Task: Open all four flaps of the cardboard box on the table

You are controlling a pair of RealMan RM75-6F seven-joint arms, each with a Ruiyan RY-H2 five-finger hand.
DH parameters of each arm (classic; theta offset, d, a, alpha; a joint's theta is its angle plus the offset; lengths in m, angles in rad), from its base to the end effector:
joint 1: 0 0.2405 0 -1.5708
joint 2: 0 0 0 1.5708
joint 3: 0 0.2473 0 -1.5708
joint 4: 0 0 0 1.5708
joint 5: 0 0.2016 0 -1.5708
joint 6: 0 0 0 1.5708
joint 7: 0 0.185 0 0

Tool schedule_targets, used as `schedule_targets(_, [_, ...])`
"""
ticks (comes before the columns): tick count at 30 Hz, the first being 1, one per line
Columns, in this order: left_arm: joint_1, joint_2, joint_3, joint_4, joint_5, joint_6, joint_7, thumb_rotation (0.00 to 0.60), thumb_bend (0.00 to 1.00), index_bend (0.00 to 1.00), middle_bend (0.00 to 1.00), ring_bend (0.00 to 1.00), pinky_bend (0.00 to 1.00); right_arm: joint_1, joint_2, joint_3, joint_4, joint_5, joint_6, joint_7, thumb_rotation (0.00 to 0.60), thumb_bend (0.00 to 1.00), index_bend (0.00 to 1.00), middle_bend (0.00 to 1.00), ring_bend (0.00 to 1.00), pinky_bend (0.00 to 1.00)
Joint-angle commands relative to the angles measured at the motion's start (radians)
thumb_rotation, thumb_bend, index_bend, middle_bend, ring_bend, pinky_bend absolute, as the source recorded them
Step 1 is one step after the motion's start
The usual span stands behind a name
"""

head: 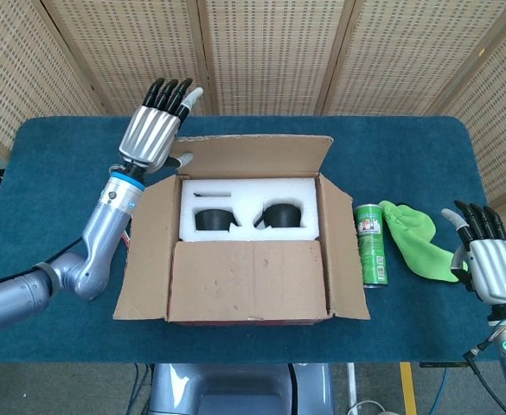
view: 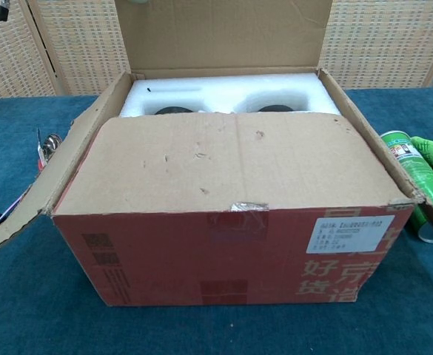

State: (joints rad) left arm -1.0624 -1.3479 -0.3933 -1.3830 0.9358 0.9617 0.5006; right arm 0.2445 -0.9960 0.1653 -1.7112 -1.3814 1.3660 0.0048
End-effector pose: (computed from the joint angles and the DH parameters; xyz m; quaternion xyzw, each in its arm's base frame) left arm -0.0159 0.4849 0.1161 -0.6941 -0.2059 -0.4407 0.5306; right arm -0.2598 -0.2867 0.1996 0.5946 -0.3635 0.4209 0.5806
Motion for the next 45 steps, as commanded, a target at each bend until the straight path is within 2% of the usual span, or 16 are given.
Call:
schedule_targets(1, [-0.028,-0.029,0.002,0.049,-0.009,-0.006,0.027,0.521,0.21,0.01,0.00,0.00,0.00,-0.001,0.001,0.000,-0.001,0.002,-0.001,0.001,0.600,0.93,0.14,0.07,0.00,0.00])
schedule_targets(9, [-0.062,-0.083,0.015,0.157,-0.038,-0.016,0.066,0.519,0.21,0.01,0.00,0.00,0.00,-0.008,0.010,0.001,-0.003,0.005,0.003,0.011,0.600,0.93,0.14,0.07,0.00,0.00])
schedule_targets(16, [-0.059,-0.084,0.022,0.170,-0.063,-0.017,0.073,0.519,0.21,0.01,0.00,0.00,0.00,-0.012,0.013,0.000,-0.004,0.004,0.003,0.024,0.600,0.93,0.14,0.07,0.00,0.00])
schedule_targets(22, [-0.041,-0.046,0.028,0.115,-0.061,-0.025,0.050,0.528,0.19,0.01,0.00,0.00,0.00,-0.010,0.013,0.001,-0.006,-0.001,0.001,0.024,0.600,0.93,0.14,0.07,0.00,0.00])
schedule_targets(26, [-0.013,0.011,0.025,0.023,-0.065,-0.052,-0.010,0.555,0.20,0.07,0.00,0.00,0.00,-0.007,0.012,0.001,-0.008,-0.004,-0.001,0.021,0.600,0.93,0.14,0.07,0.00,0.00])
schedule_targets(28, [0.003,0.040,0.018,-0.032,-0.085,-0.076,-0.050,0.547,0.21,0.09,0.00,0.00,0.00,-0.007,0.012,0.001,-0.009,-0.004,-0.001,0.020,0.600,0.93,0.14,0.07,0.00,0.00])
schedule_targets(30, [0.022,0.083,0.014,-0.097,-0.103,-0.108,-0.090,0.488,0.22,0.10,0.00,0.00,0.00,-0.007,0.010,0.000,-0.010,-0.004,-0.002,0.018,0.600,0.93,0.14,0.07,0.00,0.00])
schedule_targets(32, [0.036,0.123,0.015,-0.154,-0.112,-0.138,-0.120,0.392,0.23,0.12,0.00,0.00,0.00,-0.006,0.008,-0.001,-0.011,-0.005,-0.004,0.016,0.600,0.93,0.14,0.07,0.00,0.00])
schedule_targets(35, [0.055,0.174,0.023,-0.221,-0.102,-0.160,-0.154,0.284,0.23,0.15,0.00,0.00,0.00,-0.006,0.006,-0.001,-0.014,-0.008,-0.002,0.012,0.600,0.93,0.14,0.07,0.00,0.00])
schedule_targets(45, [0.129,0.279,0.068,-0.392,-0.005,-0.183,-0.270,0.214,0.23,0.27,0.00,0.00,0.00,-0.013,0.009,-0.002,-0.022,-0.012,0.009,0.014,0.600,0.93,0.14,0.07,0.00,0.00])
